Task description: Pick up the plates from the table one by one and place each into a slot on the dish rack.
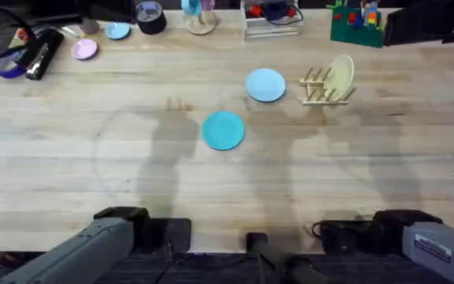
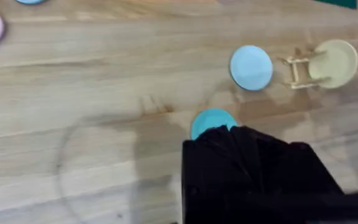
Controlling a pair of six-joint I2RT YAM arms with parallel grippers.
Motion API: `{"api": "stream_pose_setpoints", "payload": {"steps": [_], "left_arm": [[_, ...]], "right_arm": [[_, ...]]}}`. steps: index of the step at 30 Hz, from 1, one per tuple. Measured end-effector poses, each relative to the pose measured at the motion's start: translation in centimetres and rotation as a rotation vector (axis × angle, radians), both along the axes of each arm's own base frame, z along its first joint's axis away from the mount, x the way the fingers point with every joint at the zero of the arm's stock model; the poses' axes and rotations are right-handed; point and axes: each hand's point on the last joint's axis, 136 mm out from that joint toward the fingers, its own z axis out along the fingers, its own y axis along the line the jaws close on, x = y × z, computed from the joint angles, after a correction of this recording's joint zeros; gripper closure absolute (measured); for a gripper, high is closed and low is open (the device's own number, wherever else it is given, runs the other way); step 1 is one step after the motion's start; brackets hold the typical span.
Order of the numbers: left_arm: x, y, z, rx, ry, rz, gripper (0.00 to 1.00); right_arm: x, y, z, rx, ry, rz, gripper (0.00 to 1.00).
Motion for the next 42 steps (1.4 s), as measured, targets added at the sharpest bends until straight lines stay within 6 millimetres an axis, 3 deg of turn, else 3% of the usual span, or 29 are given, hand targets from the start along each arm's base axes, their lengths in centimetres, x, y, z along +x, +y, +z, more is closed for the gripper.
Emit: {"api": "stream_pose_setpoints", "payload": {"steps": [6, 16, 23, 30, 42], "left_arm": [[-0.4, -1.5, -2.5, -0.069, 0.154, -0.063, 0.959], [1.1, -2.9, -7.9, -0.135, 0.304, -0.130, 0.958], [0.2, -4.2, -13.5, -0.206, 0.401, -0.182, 0.958], [-0.3, -5.6, -17.7, -0.296, 0.426, -0.234, 0.958], [-0.5, -6.3, -22.1, -0.349, 0.507, -0.246, 0.958]], "right_arm": [[0.0, 0.0, 0.0, 0.000, 0.000, 0.000, 0.007], [0.0, 0.0, 0.0, 0.000, 0.000, 0.000, 0.007], [0.0, 0.0, 0.0, 0.000, 0.000, 0.000, 0.007], [0.0, 0.0, 0.0, 0.000, 0.000, 0.000, 0.007], [0.0, 0.0, 0.0, 0.000, 0.000, 0.000, 0.007]]}}
